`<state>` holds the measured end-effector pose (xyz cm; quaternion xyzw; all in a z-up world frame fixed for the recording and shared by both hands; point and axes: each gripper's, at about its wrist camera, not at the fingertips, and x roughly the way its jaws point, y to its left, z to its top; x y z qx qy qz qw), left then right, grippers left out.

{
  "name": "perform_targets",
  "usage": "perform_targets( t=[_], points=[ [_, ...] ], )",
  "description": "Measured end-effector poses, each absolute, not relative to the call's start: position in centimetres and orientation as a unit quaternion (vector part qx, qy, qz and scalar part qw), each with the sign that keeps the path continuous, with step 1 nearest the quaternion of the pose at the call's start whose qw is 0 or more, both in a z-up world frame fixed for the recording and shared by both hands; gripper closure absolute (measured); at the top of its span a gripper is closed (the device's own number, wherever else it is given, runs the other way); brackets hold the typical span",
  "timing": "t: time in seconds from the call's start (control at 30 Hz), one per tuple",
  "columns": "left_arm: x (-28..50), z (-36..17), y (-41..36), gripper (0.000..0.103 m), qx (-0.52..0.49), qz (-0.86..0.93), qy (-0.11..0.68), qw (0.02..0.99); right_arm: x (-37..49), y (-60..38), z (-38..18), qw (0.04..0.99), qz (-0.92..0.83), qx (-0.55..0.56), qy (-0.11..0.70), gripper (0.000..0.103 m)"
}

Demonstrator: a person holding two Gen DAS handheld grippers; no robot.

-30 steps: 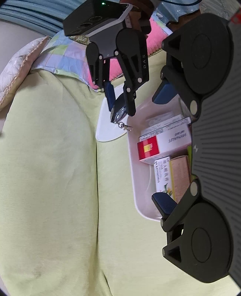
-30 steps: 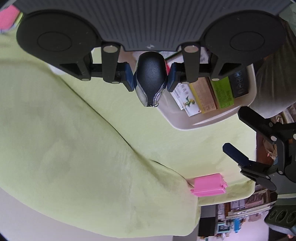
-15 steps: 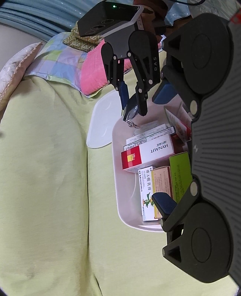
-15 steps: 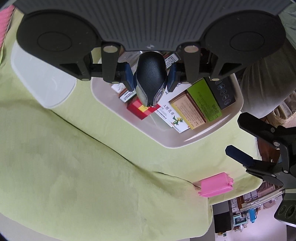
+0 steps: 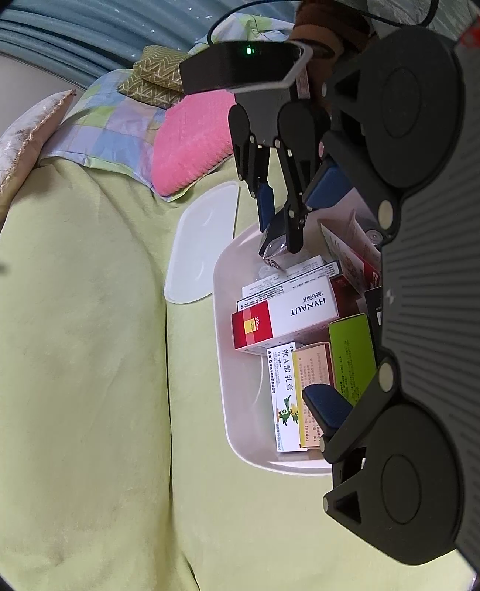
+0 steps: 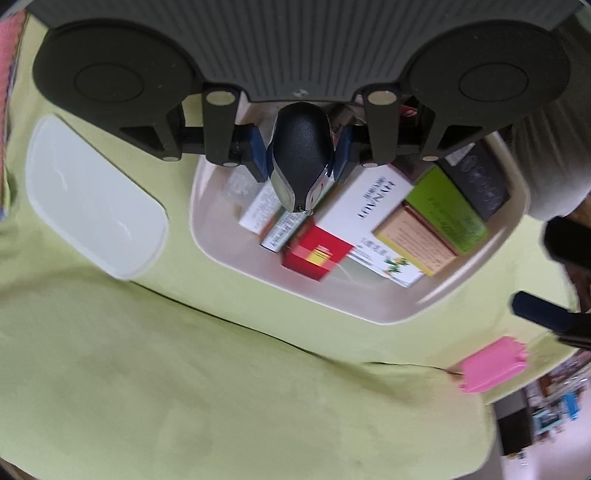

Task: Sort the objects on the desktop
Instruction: 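Carry the key fob with the right gripper over the bin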

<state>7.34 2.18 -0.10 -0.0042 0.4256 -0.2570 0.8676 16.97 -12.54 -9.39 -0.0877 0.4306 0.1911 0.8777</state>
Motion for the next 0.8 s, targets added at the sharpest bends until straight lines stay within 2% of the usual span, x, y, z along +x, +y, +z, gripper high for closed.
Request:
perform_targets(
  t=[0.33,0.8],
  points=[
    [7.3,-0.6,2.1,0.001,-0.009,-0.257,0.434,0.864,17.7,-12.4,-11.9,0.877,0.132,-0.046,0.46,0.069],
    [7.2,-1.4,1.9,0.001,-0.006,-0.252,0.443,0.86,17.1,-11.6,-13.6,0.863,0.122,-0.053,0.487,0.069]
  ],
)
